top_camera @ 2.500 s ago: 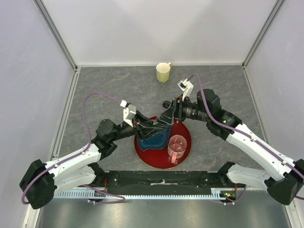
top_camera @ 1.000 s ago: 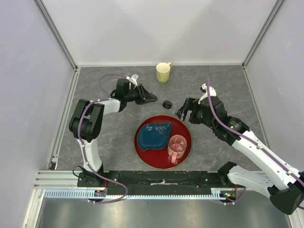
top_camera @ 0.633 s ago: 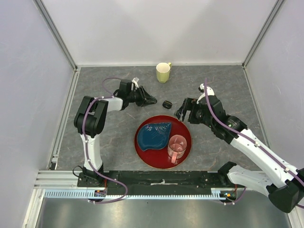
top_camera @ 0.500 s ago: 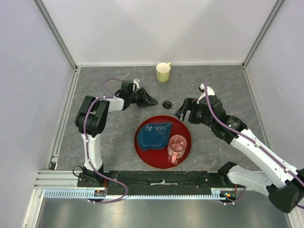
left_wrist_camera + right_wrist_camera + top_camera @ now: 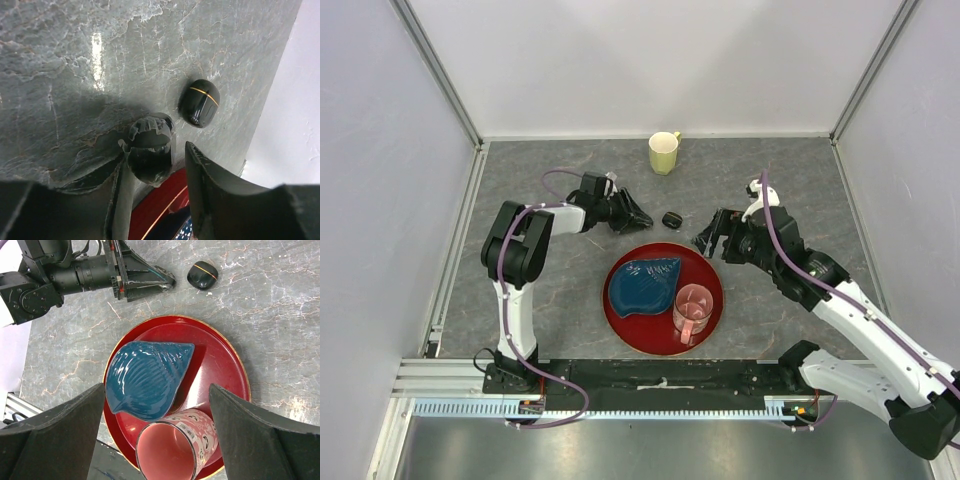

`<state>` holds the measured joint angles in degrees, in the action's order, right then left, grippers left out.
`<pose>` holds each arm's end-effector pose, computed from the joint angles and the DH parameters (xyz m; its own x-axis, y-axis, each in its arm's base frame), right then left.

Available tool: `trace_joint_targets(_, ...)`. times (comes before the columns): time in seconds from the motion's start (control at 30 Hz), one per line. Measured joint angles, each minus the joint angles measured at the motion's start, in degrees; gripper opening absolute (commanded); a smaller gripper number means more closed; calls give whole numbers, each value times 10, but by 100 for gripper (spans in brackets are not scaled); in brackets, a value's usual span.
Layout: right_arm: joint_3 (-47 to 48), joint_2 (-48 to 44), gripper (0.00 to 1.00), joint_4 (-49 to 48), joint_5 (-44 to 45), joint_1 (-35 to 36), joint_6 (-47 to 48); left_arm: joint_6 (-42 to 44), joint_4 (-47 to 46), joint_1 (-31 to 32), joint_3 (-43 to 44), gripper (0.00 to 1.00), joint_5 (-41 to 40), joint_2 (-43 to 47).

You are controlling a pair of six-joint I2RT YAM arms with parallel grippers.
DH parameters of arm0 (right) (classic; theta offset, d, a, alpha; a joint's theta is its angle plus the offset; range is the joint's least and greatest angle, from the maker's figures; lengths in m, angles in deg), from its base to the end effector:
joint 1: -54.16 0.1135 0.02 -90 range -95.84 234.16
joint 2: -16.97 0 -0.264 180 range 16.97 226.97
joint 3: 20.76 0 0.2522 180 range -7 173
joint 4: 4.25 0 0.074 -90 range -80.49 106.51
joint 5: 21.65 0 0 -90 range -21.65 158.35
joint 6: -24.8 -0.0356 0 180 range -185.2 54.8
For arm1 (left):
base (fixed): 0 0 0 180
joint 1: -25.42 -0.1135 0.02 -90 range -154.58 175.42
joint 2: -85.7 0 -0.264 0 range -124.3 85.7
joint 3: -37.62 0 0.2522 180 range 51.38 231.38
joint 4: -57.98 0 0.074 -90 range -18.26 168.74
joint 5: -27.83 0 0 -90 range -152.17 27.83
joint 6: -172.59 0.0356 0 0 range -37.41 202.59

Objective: Insert the wireless bluetooth earbuds into the charging case
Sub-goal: Place the charging case at the center of the board, then reset both arms

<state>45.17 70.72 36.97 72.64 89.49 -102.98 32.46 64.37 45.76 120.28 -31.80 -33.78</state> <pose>0.1697 0.1170 0.3265 -0.6336 0.2997 -0.7133 -0.1710 0.8449 0.5069 0.3952 -0.1657 0.1205 -0.9069 -0.3700 -0.2015 -0.0790 0.6191 -0.7813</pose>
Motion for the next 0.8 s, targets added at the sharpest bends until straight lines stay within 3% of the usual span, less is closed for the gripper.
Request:
trace_joint_targets(0.03,-2,-3,91,0,0,0,0,0,1,0,2,52,-1,1)
trace_joint_targets(0.07,-3,-6,91,0,0,-1,0,1,3,0,2,62,-2,2)
trace_joint_targets(0.43,-14,-24,91,0,0,-3,-2,53,85,0,-6,72,-79,69)
trace_joint_targets(0.6,-15,-23,93,0,3,-8,0,96,122,0,-33,73,-129,161)
trace_joint_targets(0.7,-15,-20,95,4,12,-15,5,128,131,0,-59,84,-156,240)
trace_joint_targets(0.8,-14,-5,96,9,22,-44,15,158,136,0,-91,86,-185,329)
